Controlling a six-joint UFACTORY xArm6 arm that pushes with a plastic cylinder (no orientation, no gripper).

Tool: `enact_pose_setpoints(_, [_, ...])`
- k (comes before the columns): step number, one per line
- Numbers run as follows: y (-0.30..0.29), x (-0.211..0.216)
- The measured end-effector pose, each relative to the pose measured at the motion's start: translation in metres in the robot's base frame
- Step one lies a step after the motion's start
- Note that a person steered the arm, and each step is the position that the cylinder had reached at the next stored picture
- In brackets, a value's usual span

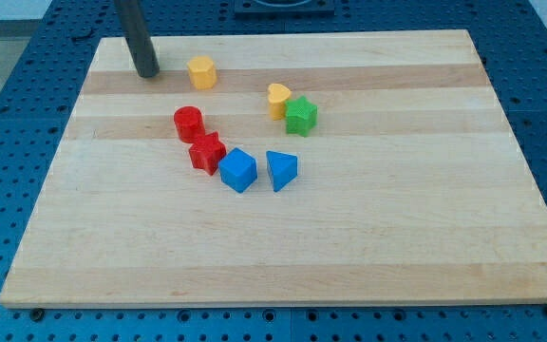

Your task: Nudge the green circle to the top left

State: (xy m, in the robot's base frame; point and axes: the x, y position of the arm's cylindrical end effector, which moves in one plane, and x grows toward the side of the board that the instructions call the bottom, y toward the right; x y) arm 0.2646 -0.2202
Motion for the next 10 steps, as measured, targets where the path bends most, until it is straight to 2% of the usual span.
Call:
enact_pose_setpoints(1, [-0.009,-0.007])
enact_pose_setpoints(2, [0.022,-0.006])
enact_pose_setpoints(3, [0.046,-0.027])
enact_pose_setpoints(5, [0.048,-0.035])
enact_pose_setpoints(10, [0.002,-0.046])
